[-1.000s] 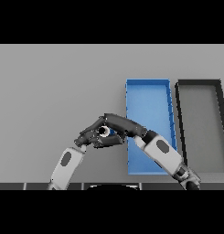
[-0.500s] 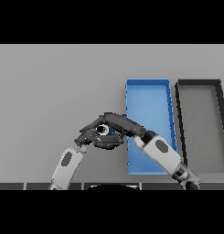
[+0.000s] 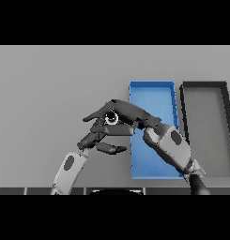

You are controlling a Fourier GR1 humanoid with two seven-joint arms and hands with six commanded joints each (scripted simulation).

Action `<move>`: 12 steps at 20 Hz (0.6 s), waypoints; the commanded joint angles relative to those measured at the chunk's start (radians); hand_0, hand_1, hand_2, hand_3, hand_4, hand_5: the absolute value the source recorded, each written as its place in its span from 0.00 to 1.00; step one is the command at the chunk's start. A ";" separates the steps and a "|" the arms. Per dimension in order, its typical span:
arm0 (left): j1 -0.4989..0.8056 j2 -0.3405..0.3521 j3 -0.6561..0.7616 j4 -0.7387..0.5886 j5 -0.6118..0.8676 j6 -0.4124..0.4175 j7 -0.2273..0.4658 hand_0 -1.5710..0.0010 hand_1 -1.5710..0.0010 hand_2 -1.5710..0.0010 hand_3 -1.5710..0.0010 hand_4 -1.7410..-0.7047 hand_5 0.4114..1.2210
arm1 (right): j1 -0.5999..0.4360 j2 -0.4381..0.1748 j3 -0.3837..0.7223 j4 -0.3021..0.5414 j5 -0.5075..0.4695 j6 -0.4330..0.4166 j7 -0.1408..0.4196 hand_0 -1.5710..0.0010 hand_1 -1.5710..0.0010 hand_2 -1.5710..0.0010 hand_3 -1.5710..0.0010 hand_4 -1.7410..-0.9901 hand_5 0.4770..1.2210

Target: Pick up the blue pipe and place it into the blue bin.

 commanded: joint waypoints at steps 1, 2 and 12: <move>0.001 -0.003 -0.003 -0.001 -0.005 0.004 0.009 1.00 1.00 1.00 1.00 0.81 0.04 | -0.045 -0.008 -0.022 0.001 -0.051 -0.002 0.017 0.00 0.00 0.00 0.00 0.00 1.00; 0.002 -0.010 -0.008 0.001 -0.005 0.003 0.013 1.00 1.00 1.00 1.00 0.81 0.04 | -0.106 -0.020 -0.055 0.031 -0.074 -0.004 0.001 0.00 0.00 0.00 0.00 0.00 1.00; 0.018 0.011 -0.004 -0.031 -0.004 -0.002 0.028 1.00 1.00 1.00 1.00 0.82 0.00 | -0.297 -0.217 -0.255 0.364 0.016 -0.105 -0.070 0.00 0.00 0.00 0.00 0.00 1.00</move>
